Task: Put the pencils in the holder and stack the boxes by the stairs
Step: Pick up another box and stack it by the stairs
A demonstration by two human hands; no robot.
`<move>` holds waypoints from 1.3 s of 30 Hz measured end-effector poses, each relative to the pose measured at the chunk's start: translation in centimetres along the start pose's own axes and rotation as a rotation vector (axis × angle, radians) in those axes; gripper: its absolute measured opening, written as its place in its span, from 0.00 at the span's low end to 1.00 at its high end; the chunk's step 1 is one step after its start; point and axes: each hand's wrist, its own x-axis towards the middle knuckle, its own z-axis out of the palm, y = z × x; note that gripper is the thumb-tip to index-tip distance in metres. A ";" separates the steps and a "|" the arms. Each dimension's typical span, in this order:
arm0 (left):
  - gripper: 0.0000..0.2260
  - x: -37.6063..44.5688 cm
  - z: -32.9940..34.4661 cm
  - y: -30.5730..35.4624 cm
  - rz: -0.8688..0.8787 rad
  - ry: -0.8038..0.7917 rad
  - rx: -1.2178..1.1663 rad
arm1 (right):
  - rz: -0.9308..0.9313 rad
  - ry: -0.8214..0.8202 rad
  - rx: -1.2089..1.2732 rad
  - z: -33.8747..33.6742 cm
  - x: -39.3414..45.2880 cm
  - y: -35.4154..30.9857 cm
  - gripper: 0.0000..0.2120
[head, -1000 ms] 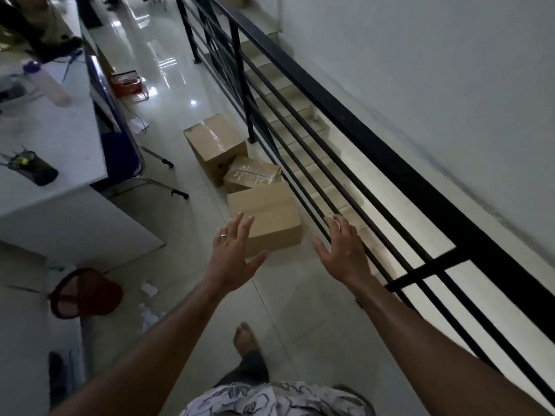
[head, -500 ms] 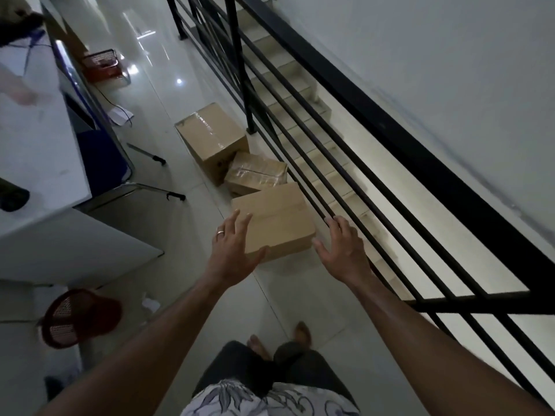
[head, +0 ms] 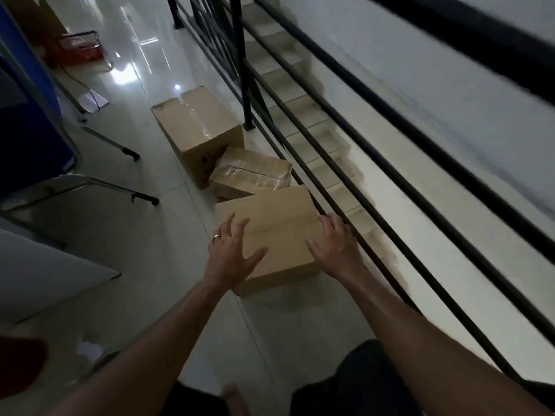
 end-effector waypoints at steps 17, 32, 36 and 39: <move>0.44 6.5 22.0 -16.3 -0.113 0.096 -0.062 | 0.207 0.078 -0.034 24.4 8.9 10.6 0.45; 0.47 6.2 17.4 -13.7 -0.079 0.095 -0.005 | 0.272 0.117 0.067 20.1 8.1 8.7 0.51; 0.47 3.6 10.1 -10.0 -0.099 0.064 -0.017 | 0.288 0.113 0.062 13.0 5.2 5.3 0.51; 0.47 1.2 3.6 -6.5 -0.115 0.049 -0.022 | 0.297 0.103 0.074 6.8 2.6 2.5 0.51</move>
